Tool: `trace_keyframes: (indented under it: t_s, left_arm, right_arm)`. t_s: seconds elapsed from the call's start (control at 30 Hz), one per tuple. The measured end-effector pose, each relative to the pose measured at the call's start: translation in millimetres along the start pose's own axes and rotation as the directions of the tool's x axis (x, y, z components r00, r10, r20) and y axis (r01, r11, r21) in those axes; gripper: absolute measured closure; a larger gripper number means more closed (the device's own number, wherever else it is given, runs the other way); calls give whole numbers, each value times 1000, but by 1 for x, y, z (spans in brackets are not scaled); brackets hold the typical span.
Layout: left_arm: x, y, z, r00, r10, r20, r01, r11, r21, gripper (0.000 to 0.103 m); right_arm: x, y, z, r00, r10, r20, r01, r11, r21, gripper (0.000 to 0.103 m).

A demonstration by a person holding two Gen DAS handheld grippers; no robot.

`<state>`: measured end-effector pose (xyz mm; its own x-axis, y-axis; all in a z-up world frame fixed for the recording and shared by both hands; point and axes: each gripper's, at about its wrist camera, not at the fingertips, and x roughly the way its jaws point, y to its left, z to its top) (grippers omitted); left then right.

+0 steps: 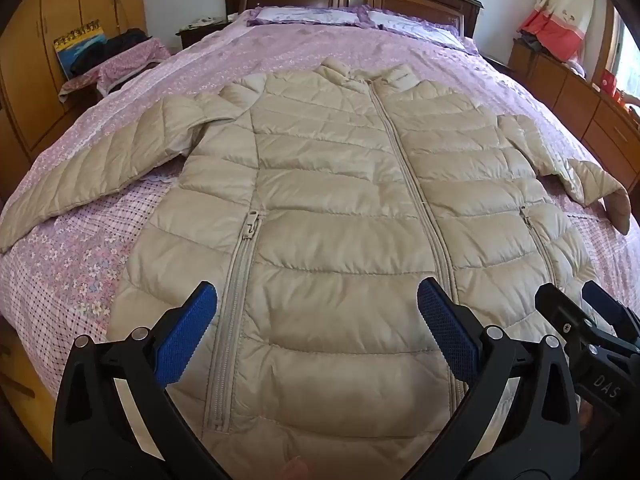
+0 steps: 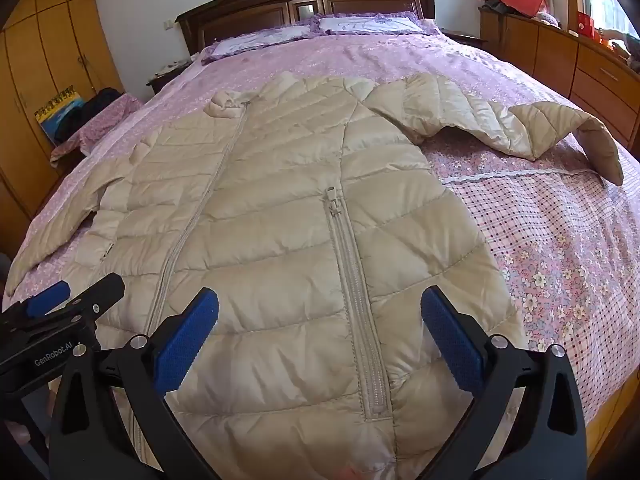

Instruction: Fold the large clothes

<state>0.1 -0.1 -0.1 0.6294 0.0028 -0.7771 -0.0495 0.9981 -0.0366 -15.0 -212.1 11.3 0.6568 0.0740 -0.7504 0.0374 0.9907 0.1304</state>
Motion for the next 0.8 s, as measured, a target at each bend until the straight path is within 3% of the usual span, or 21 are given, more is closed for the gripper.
trace_keyframes:
  t_s: [0.8]
  left_arm:
    - [-1, -7, -2, 1000, 9, 6, -9, 1000, 3, 3]
  right_arm:
    - [-2, -3, -2, 1000, -14, -7, 14, 1000, 14, 5]
